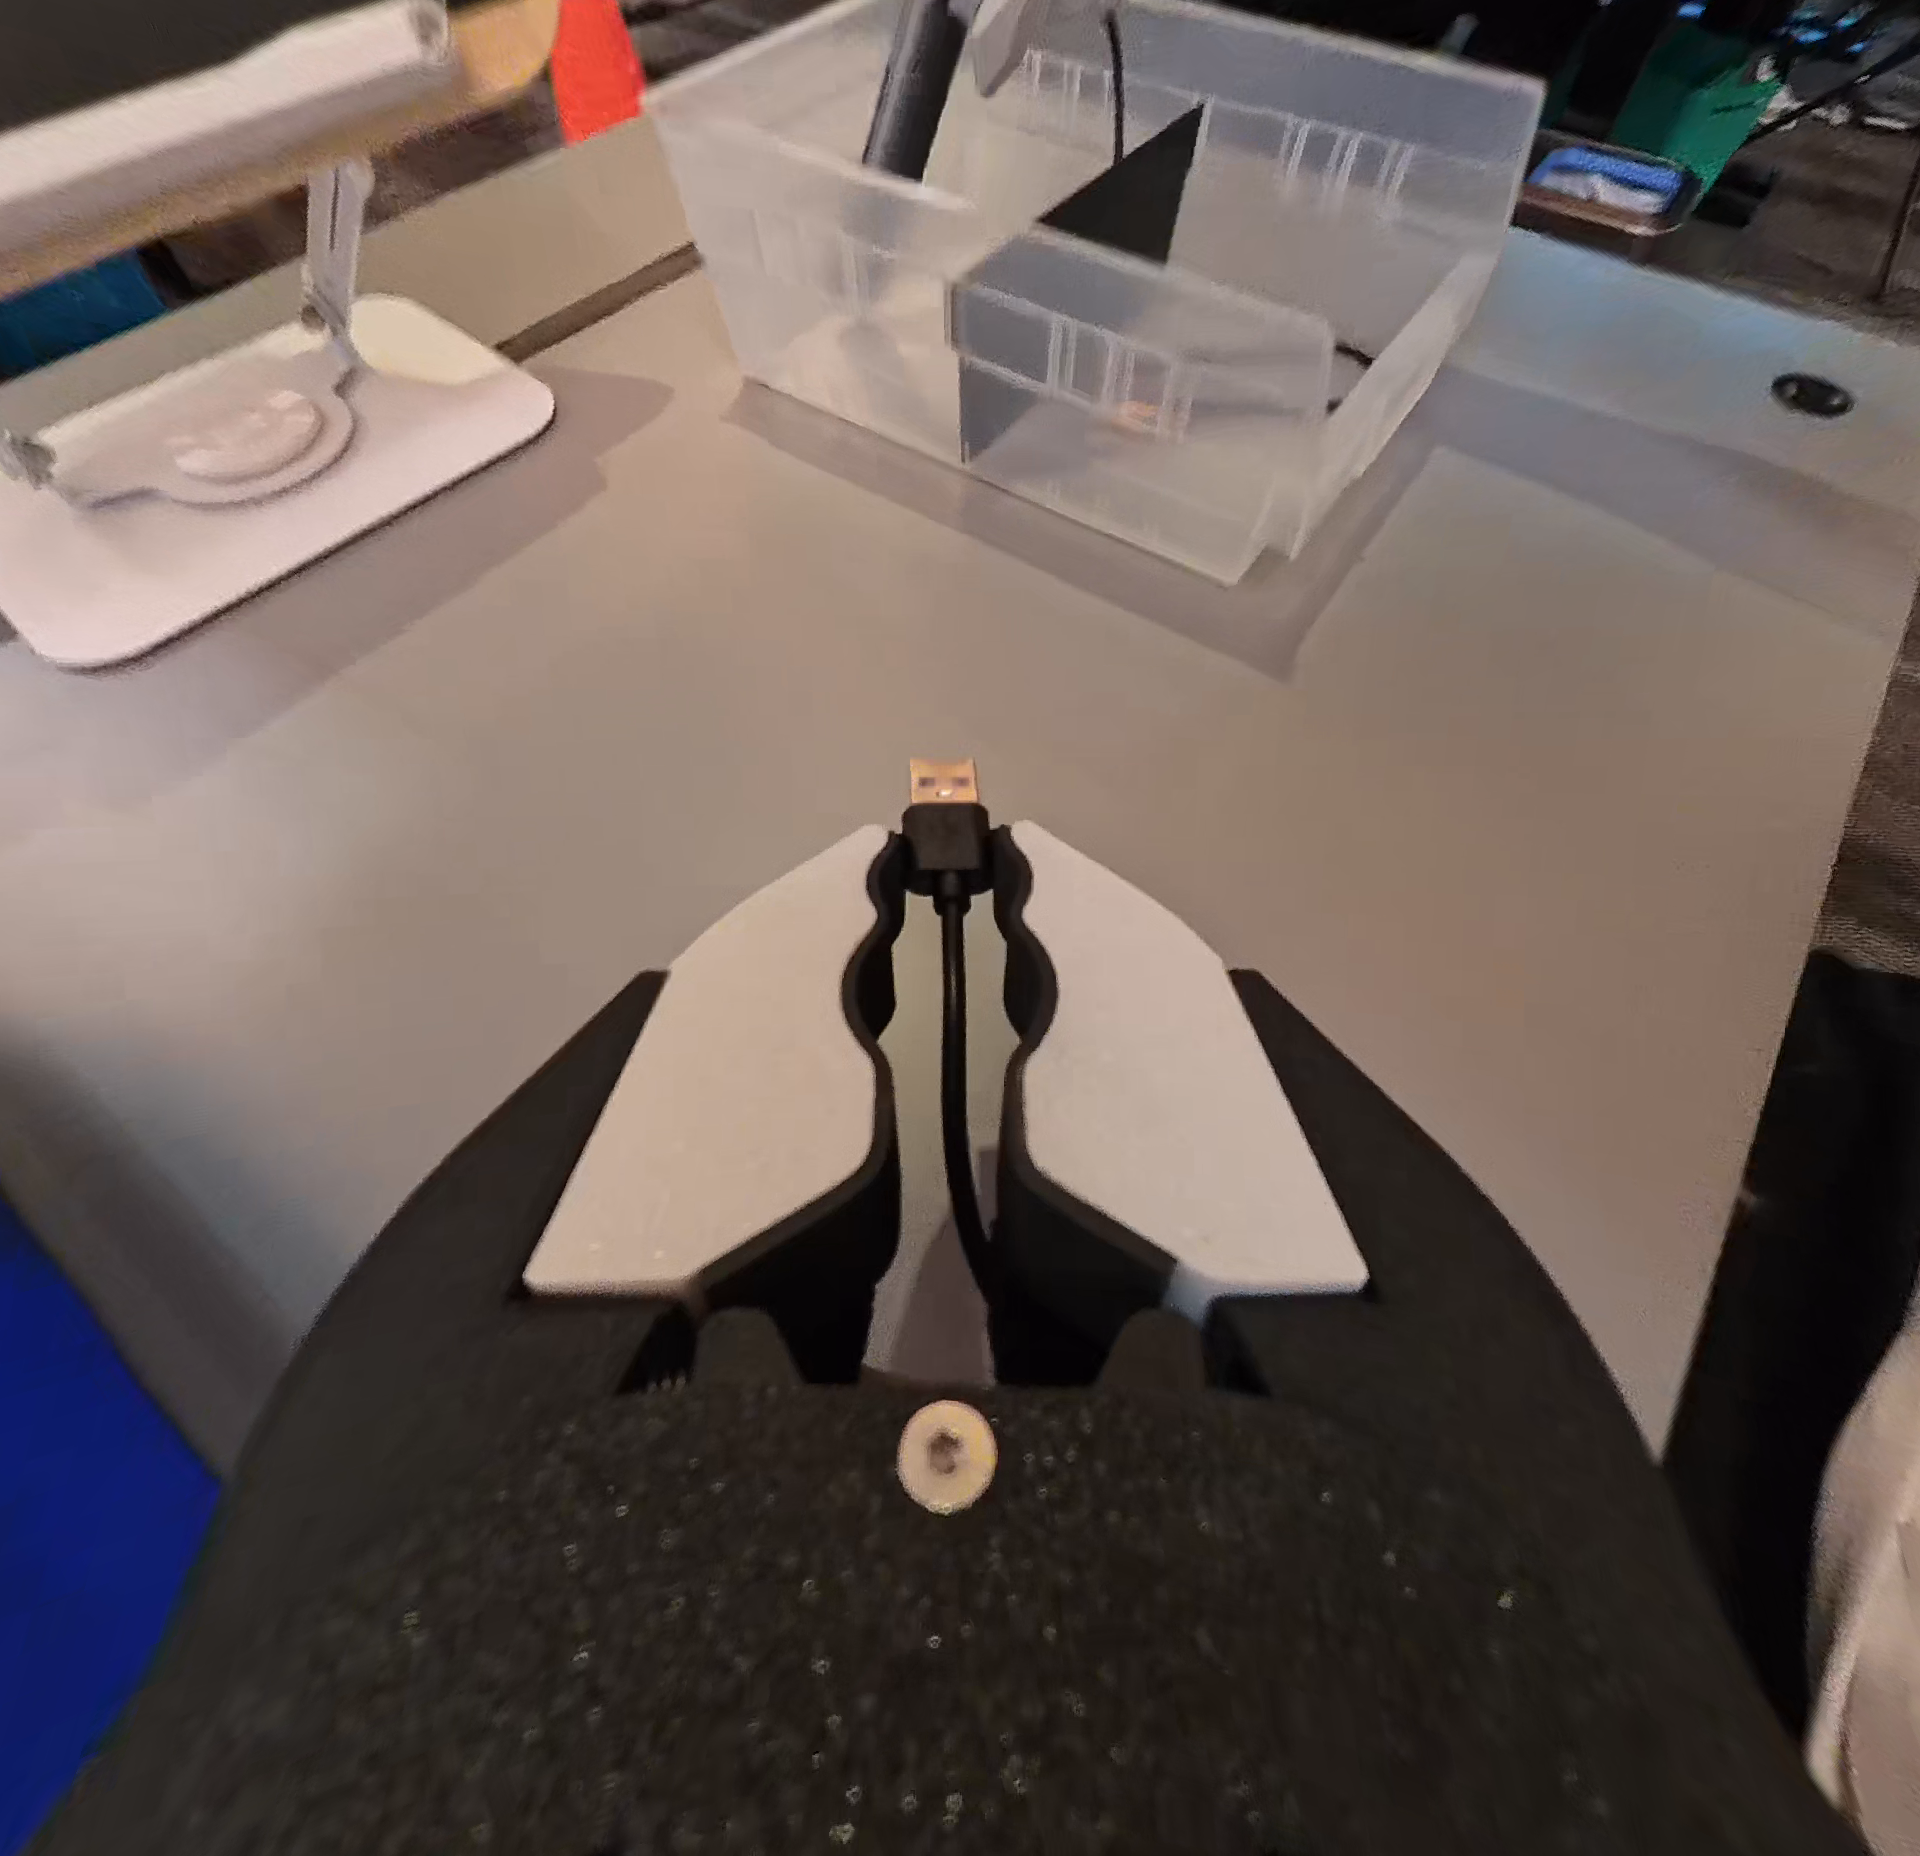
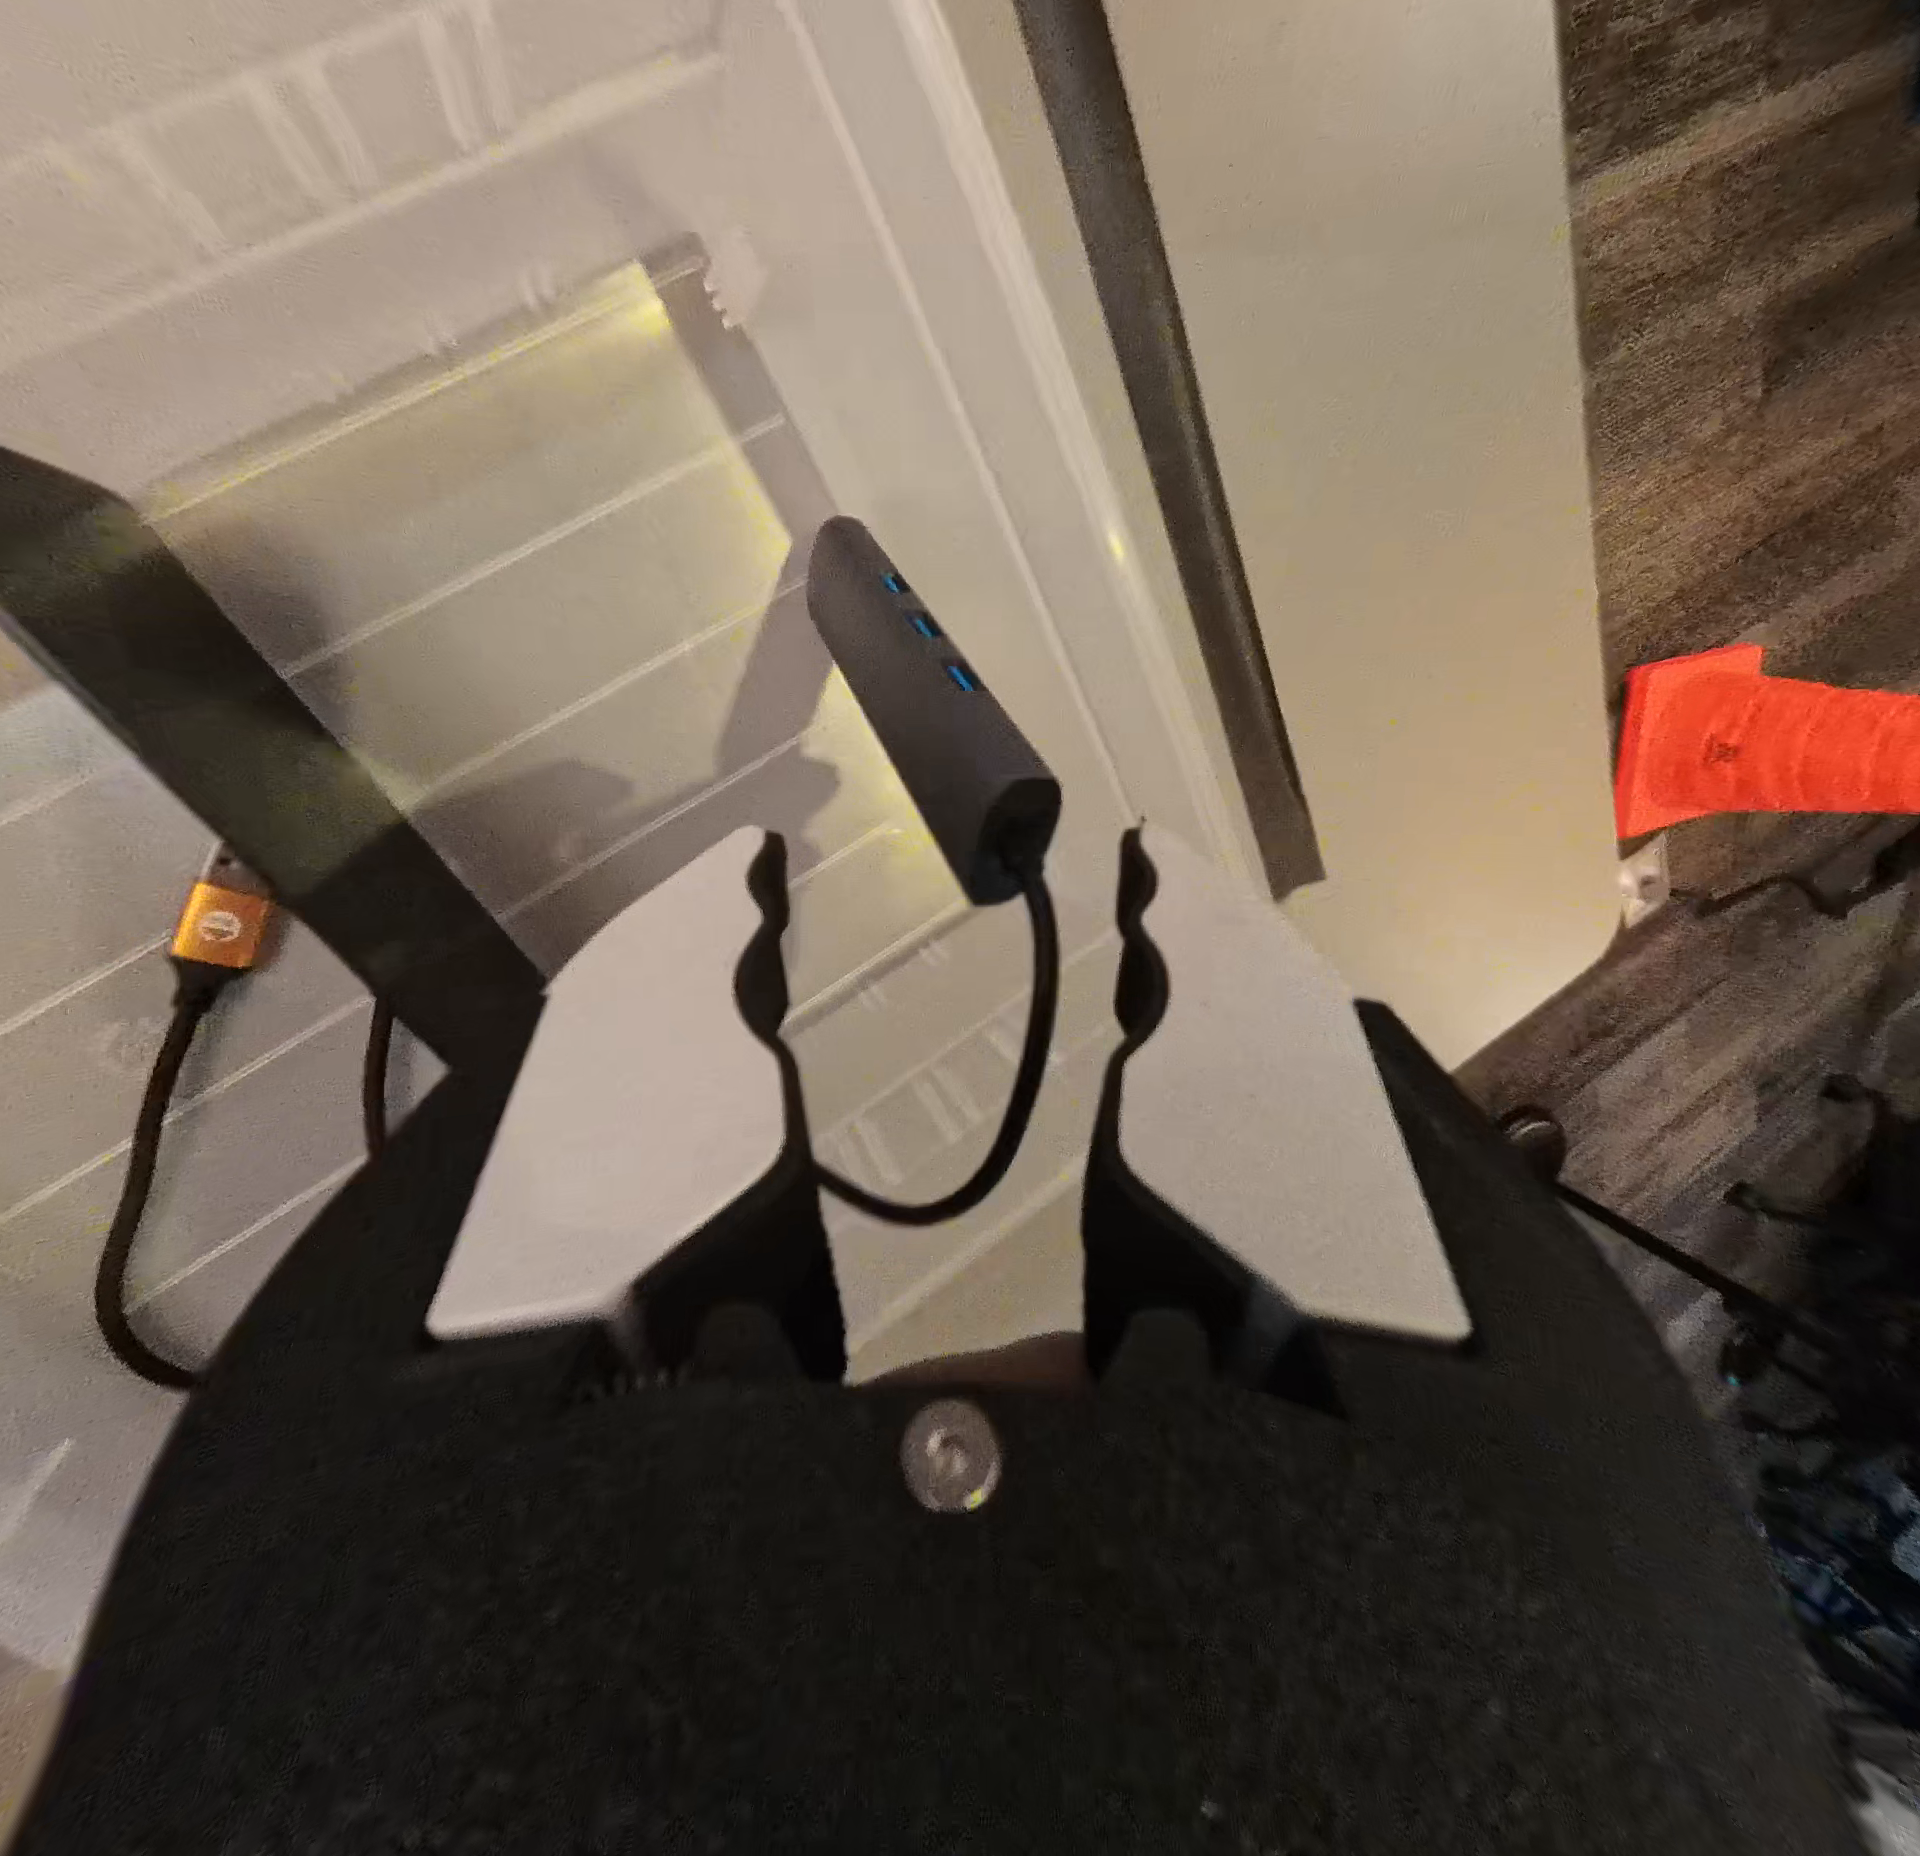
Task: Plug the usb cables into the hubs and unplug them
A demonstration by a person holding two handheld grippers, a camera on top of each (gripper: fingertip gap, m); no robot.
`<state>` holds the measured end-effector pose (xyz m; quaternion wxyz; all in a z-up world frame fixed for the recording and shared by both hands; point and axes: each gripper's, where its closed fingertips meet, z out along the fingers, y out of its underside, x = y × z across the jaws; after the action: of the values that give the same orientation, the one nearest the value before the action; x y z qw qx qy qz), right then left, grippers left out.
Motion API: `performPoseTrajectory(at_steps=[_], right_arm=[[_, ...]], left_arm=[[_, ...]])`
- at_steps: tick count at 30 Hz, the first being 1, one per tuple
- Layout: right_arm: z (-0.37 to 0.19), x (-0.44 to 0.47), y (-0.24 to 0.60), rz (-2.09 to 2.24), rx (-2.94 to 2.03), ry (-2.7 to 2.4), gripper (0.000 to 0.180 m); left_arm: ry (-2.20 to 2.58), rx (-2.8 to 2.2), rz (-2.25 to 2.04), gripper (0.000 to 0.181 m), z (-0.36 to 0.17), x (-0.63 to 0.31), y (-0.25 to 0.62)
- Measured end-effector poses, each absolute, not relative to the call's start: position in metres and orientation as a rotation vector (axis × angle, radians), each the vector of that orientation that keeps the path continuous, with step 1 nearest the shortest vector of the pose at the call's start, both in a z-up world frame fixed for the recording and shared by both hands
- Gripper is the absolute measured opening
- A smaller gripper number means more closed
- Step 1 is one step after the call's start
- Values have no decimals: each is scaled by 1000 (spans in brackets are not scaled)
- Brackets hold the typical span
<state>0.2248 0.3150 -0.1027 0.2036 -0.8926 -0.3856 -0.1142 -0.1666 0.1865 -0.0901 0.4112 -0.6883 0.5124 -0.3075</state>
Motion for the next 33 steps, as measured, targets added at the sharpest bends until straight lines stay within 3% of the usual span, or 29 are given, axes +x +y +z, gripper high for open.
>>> performPoseTrajectory(at_steps=[5, 9, 14, 18, 25, 33], right_arm=[[-41, 199, 287, -242, -2328, -857, 61], [-18, 95, 214, 45, -2086, -892, 59], [-71, -51, 112, 457, -1967, -1058, 59], [-120, -118, 89, 560, -2003, -1108, 60], [-138, -162, 103, 498, -2195, -939, 81], [-177, -203, 123, 411, -2476, -795, 102]], left_arm=[[1429, -1567, -873, 15, -64, -123, 194], [1621, -1588, -940, 16, -96, -114, 176], [1538, -1764, -1090, 20, -128, -124, 178], [1464, -1753, -1213, 24, -109, -129, 173], [1140, -1713, -1197, 26, -53, -192, 182], [822, -1892, -1150, 24, -112, -272, 151]])
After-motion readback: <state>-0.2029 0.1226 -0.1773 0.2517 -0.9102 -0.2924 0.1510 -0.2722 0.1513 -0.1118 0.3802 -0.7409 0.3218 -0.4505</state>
